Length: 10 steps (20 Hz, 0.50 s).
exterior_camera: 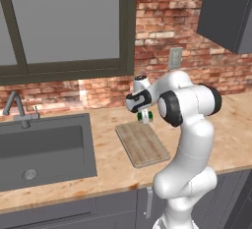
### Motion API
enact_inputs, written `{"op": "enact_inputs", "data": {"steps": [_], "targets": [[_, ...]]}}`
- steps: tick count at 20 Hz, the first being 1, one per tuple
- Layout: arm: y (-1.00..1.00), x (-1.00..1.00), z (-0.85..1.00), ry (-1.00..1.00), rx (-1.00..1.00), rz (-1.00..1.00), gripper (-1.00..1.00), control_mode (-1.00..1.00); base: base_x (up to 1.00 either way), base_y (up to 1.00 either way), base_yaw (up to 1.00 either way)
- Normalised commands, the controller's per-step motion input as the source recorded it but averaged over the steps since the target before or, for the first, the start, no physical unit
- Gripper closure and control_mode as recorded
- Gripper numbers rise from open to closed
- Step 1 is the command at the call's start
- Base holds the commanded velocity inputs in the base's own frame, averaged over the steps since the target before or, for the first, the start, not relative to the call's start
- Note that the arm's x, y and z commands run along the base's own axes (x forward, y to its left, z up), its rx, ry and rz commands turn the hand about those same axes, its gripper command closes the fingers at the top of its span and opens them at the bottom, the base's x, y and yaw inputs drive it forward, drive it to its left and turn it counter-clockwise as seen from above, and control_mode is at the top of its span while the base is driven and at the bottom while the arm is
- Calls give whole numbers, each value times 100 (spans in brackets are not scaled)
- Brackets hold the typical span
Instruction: Pick up the sponge from the counter and clean the cutting board by briefly scrubbing or pressing down on the cutting board. Once finished, release the sponge.
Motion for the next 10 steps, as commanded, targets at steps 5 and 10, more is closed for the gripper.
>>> {"op": "enact_inputs", "data": {"steps": [5, 10], "targets": [[-96, -28, 0, 0, 5, -3, 100, -100, 0, 0, 0], [-97, -33, 0, 0, 8, -4, 100, -100, 0, 0, 0]]}}
